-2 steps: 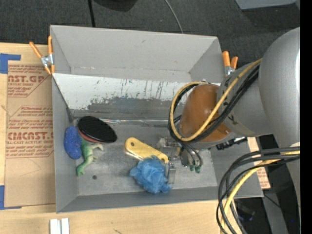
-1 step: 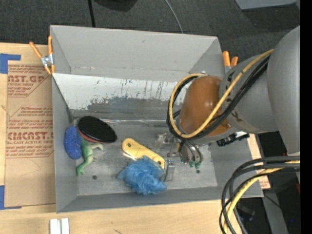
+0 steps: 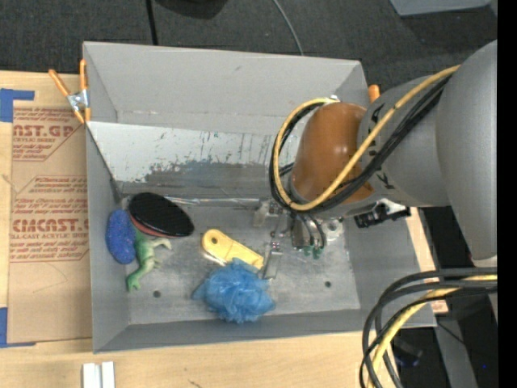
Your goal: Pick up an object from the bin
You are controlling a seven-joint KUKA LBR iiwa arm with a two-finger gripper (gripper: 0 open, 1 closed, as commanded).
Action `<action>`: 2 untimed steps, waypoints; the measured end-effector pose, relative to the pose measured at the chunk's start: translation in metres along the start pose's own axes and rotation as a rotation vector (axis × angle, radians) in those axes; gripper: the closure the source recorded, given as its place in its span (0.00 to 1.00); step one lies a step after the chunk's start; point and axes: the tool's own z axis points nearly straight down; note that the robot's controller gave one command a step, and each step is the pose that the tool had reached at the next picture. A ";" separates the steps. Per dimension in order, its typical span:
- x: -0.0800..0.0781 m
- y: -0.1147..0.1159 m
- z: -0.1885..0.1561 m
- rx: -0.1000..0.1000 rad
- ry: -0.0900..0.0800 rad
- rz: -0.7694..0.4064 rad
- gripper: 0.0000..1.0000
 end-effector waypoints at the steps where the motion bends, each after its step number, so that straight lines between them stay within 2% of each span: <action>1: -0.001 0.021 0.036 0.002 0.015 -0.025 0.00; 2: 0.013 0.038 0.059 -0.001 -0.008 -0.182 1.00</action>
Offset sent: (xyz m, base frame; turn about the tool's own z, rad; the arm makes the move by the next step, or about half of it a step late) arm -0.0091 0.0389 -0.0609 -0.1825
